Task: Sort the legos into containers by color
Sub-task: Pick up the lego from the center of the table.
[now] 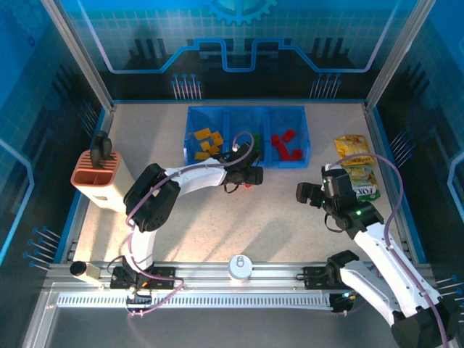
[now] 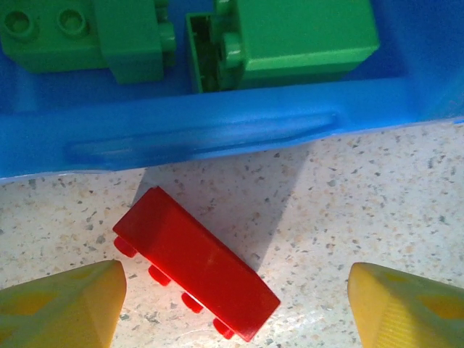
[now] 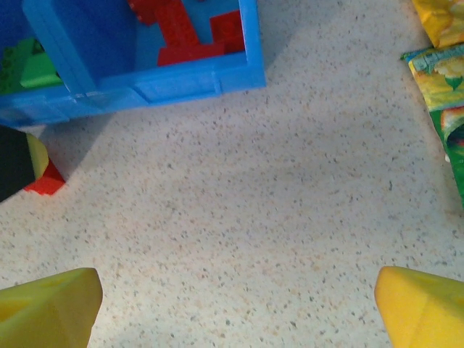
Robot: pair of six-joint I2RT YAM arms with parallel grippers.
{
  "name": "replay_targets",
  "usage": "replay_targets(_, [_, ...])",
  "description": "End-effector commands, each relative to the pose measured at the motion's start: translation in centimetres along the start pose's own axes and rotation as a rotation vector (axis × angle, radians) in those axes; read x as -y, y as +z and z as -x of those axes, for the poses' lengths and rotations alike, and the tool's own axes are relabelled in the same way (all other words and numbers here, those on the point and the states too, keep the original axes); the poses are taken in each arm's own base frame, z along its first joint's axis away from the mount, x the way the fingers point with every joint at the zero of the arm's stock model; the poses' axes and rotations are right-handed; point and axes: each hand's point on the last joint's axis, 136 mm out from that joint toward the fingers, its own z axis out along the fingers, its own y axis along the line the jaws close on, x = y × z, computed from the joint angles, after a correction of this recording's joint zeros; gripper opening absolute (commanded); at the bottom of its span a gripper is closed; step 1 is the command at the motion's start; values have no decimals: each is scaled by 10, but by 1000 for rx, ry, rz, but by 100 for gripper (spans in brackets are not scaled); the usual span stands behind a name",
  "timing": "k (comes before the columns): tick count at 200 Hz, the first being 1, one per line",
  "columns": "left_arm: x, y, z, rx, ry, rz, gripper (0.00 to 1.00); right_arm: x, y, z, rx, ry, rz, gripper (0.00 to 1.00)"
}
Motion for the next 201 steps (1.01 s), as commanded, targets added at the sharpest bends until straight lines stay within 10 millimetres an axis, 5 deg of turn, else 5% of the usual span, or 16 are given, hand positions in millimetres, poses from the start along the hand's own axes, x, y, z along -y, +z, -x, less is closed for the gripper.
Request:
replay_targets(1, [-9,9,-3,-42,22,38,80,7,0,-13,-29,-26,-27,98])
replay_targets(88, [-10,23,0,-55,32,59,74,9,-4,-17,-37,-6,-29,98])
replay_targets(201, [-20,20,-8,-56,50,86,37,13,-6,-22,-27,17,-39,98])
